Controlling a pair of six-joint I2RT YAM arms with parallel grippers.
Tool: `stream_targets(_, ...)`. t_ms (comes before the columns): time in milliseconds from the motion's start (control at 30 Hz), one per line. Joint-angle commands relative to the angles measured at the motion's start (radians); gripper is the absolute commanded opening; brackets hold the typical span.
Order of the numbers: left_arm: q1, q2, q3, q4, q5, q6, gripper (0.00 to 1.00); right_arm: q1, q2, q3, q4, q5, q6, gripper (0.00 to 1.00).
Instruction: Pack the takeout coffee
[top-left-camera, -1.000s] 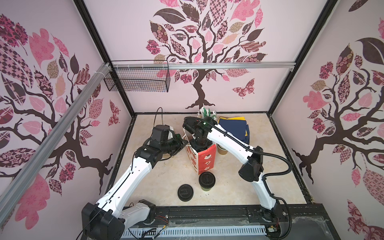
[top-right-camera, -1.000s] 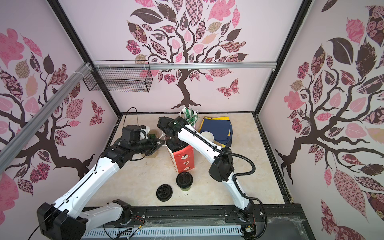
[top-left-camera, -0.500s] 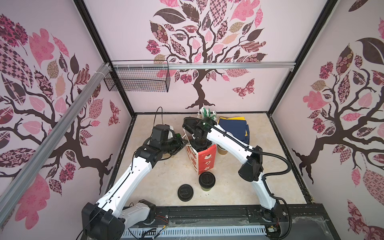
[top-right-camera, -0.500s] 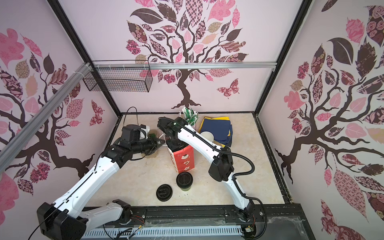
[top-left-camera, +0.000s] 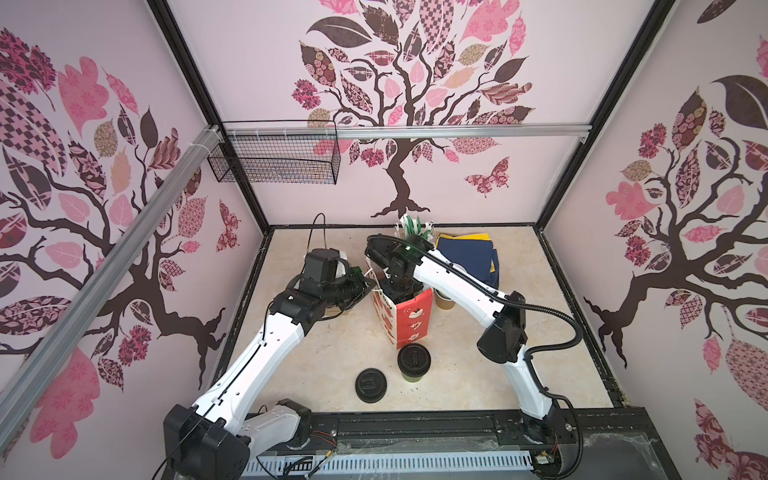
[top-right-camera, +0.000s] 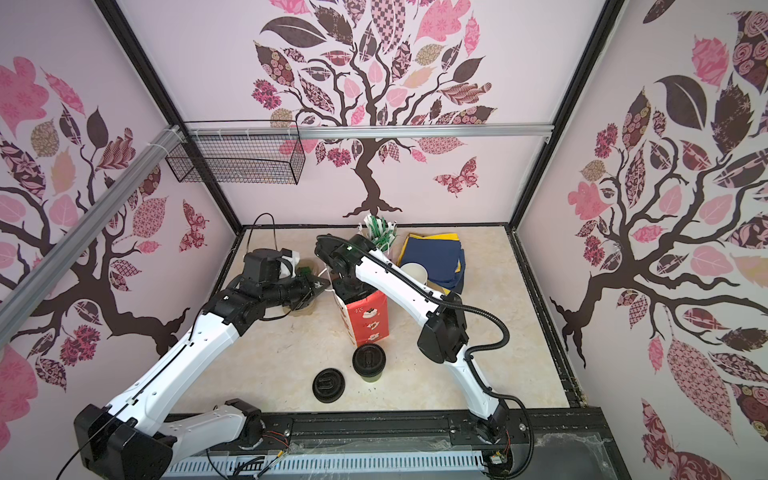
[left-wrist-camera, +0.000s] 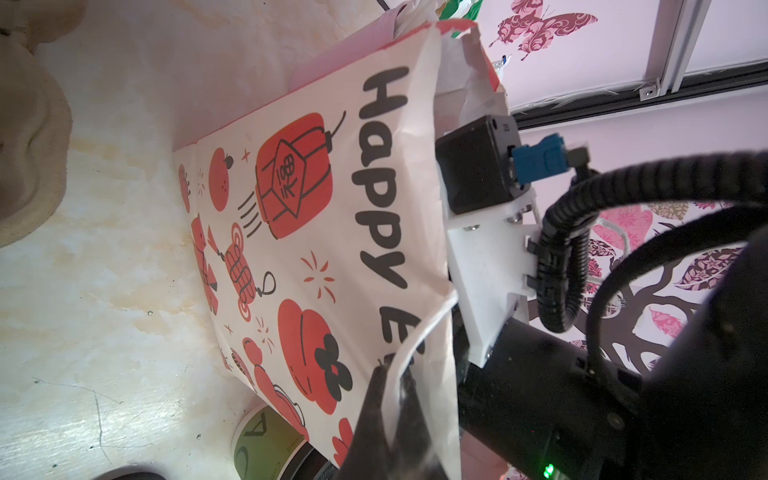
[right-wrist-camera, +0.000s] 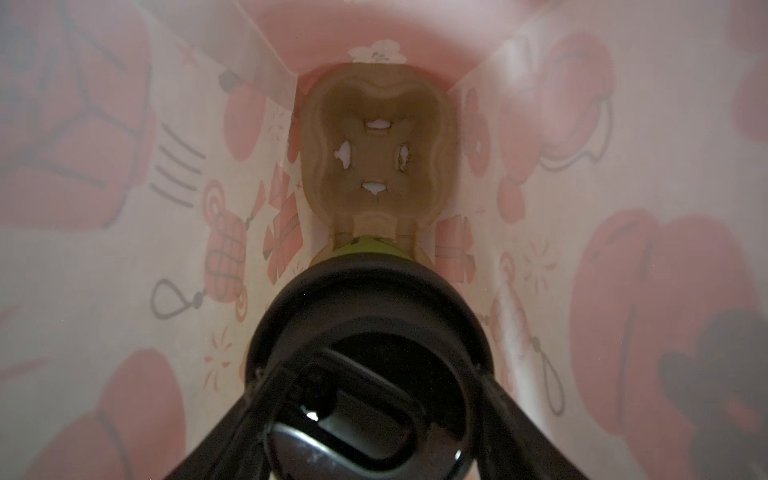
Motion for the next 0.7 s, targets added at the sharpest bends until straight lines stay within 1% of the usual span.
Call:
stream_targets(0, 0.0, 0.005, 0.051, -0.007, 0.008, 0.017, 0.0, -0.008, 0.047, -0.054, 0.033, -0.009, -0.011, 0.67)
stream_targets(233, 0.0, 0.008, 0.056, -0.009, 0.008, 0.018, 0.0, -0.009, 0.061, -0.064, 0.029, -0.011, -0.015, 0.66)
stream_targets(333, 0.0, 0.008, 0.055, -0.01, 0.008, 0.018, 0.0, -0.009, 0.06, -0.025, 0.004, -0.005, -0.012, 0.66)
stream_targets(500, 0.0, 0.008, 0.055, -0.015, 0.005, 0.02, 0.0, -0.014, 0.061, 0.086, -0.069, 0.005, -0.005, 0.66)
stream_targets(667, 0.003, 0.005, 0.053, -0.023, -0.002, 0.019, 0.0, -0.023, 0.001, 0.08, -0.078, 0.004, 0.018, 0.66)
